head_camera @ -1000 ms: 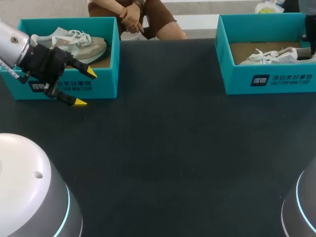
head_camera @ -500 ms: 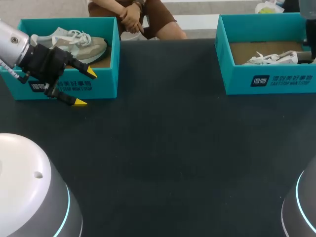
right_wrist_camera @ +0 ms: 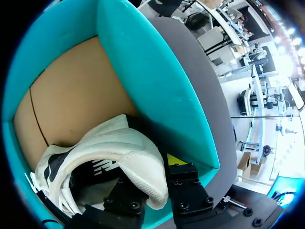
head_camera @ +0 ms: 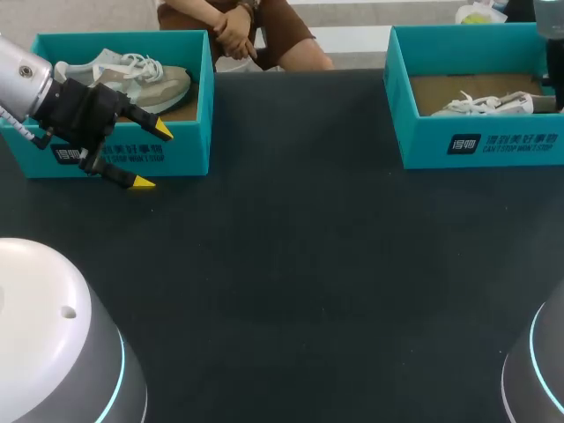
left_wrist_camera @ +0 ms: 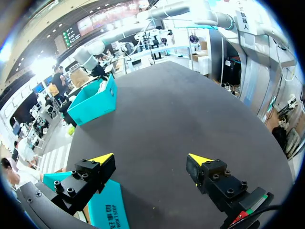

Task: Take the shoe out of the shoebox, open the shoe tongue, remove and reinsert the insole, then place the shoe into the shoebox

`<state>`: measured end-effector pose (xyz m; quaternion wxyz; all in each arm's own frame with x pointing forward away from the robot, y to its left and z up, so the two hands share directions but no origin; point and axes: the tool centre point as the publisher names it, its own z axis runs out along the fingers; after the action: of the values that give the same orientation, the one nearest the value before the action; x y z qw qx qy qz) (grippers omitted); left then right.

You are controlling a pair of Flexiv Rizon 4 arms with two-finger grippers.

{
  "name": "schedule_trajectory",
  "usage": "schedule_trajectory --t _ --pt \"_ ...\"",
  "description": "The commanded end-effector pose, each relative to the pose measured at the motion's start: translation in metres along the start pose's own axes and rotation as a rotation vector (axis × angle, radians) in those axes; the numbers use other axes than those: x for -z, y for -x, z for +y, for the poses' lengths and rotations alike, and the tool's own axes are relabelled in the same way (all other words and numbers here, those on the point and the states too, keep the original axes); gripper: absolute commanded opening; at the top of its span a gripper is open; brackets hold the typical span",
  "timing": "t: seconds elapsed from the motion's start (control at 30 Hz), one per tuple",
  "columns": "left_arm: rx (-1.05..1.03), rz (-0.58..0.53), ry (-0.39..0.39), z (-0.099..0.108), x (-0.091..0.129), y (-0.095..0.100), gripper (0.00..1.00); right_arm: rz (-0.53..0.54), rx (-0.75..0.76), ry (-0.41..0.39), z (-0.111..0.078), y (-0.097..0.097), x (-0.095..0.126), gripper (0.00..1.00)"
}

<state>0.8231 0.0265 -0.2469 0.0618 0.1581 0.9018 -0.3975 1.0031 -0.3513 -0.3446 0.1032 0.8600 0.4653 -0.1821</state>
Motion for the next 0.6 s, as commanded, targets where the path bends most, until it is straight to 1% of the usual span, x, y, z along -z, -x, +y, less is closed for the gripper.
schedule_trajectory --t 0.03,0.13,0.3,0.53,0.6 --pt "0.000 0.001 0.003 0.000 0.000 -0.001 1.00 -0.002 0.002 -0.011 0.005 -0.002 -0.004 0.36" --pt "0.000 0.001 0.003 0.000 0.000 -0.001 1.00 -0.001 0.006 -0.010 0.006 -0.001 -0.004 0.42" --pt "0.000 0.001 0.003 0.000 0.000 -0.001 1.00 -0.001 -0.001 0.003 0.009 0.002 0.001 0.43" --pt "0.000 0.001 0.003 0.000 0.000 -0.001 1.00 0.037 -0.014 0.066 0.009 0.007 0.029 0.47" --pt "0.000 0.001 0.003 0.000 0.000 -0.001 1.00 0.078 -0.020 0.085 0.008 0.009 0.039 0.48"
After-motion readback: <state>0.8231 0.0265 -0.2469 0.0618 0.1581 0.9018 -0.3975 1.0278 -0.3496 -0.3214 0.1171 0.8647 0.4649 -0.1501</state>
